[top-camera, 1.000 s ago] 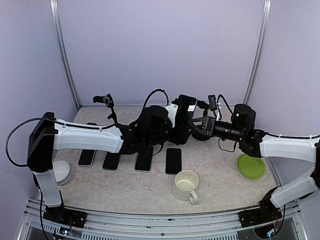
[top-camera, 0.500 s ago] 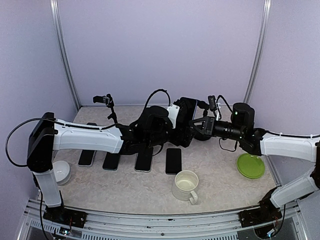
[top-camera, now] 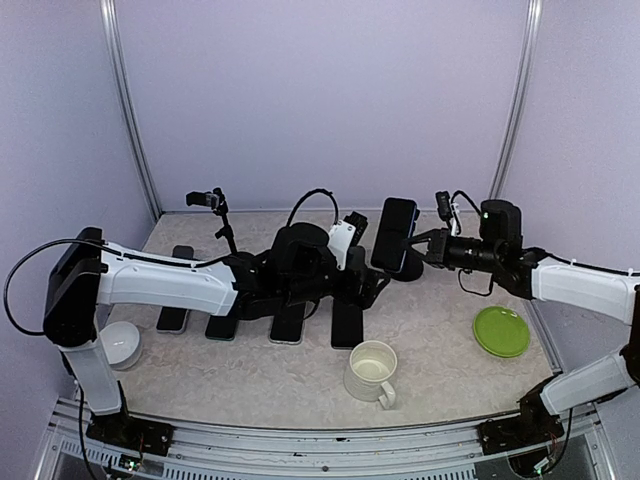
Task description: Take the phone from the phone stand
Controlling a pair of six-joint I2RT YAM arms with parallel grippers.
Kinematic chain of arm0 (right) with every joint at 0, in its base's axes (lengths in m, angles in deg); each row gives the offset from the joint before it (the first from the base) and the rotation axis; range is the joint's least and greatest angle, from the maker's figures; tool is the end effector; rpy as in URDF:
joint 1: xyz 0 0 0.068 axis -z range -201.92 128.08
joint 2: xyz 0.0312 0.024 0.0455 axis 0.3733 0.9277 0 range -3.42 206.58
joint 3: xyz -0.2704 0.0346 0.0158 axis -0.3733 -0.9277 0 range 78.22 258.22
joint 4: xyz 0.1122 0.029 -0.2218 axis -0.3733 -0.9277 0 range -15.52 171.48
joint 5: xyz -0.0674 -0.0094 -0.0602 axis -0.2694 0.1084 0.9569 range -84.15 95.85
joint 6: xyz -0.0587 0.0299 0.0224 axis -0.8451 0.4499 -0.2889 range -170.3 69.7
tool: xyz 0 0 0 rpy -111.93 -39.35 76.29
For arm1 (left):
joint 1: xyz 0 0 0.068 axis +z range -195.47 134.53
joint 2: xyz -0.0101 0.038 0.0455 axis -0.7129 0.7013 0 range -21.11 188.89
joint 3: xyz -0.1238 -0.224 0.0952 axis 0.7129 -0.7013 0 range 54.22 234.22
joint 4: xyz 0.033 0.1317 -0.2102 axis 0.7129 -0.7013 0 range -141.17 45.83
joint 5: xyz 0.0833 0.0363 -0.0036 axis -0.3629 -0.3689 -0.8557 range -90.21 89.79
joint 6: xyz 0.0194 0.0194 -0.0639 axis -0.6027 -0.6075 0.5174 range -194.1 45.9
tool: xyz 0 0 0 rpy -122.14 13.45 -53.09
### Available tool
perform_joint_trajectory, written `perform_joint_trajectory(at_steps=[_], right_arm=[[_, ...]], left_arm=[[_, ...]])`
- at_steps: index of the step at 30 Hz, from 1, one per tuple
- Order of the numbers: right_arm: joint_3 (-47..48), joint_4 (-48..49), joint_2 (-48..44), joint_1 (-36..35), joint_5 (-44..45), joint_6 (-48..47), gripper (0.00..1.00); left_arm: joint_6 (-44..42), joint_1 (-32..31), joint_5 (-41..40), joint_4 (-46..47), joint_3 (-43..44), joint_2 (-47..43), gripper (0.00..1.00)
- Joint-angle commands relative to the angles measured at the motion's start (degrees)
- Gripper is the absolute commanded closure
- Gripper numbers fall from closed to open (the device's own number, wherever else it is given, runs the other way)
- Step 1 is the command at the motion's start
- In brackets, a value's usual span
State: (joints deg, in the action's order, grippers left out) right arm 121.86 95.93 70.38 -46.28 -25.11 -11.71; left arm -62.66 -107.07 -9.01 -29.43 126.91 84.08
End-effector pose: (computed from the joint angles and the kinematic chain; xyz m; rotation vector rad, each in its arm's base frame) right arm 0.2574 0.1485 0.2689 -0.1650 1.9926 1.2361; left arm 0.2176 -0.3845 0.2543 0.7237 1.8033 -0.7225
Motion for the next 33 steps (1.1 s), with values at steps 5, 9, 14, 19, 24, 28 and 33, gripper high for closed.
perform_joint_trajectory(at_steps=[5,9,14,19,24,28,33], right_arm=[[0.75,-11.59,-4.21,4.38,-4.46,-6.84,1.00],[-2.32,-12.80,-3.57,5.34,-5.32,-7.45,1.00],[-6.63,-12.30,-2.21,5.46,-6.23,-7.84,1.00],[-8.24,-14.63,-0.58,5.80,-6.30,-9.83,1.00],[-7.92,-16.30,4.13,7.48,-7.49,-11.87,1.00],[-7.03,-16.17,8.71,8.66,-9.60,-14.61,1.00],[-5.49,-16.50,13.16,10.05,-12.08,-15.63,1.00]], left_arm=[[0.08,1.02,0.80,1.82,-5.05,-7.27,0.01],[1.42,2.85,2.68,2.18,-6.25,-8.90,0.01],[1.44,3.79,2.64,1.99,-7.37,-10.43,0.01],[1.55,3.93,1.64,1.96,-8.79,-12.35,0.01],[2.76,4.47,1.95,2.75,-10.20,-13.39,0.01],[3.23,4.61,2.26,3.01,-10.75,-13.77,0.01],[3.16,4.72,1.86,2.86,-11.40,-14.14,0.01]])
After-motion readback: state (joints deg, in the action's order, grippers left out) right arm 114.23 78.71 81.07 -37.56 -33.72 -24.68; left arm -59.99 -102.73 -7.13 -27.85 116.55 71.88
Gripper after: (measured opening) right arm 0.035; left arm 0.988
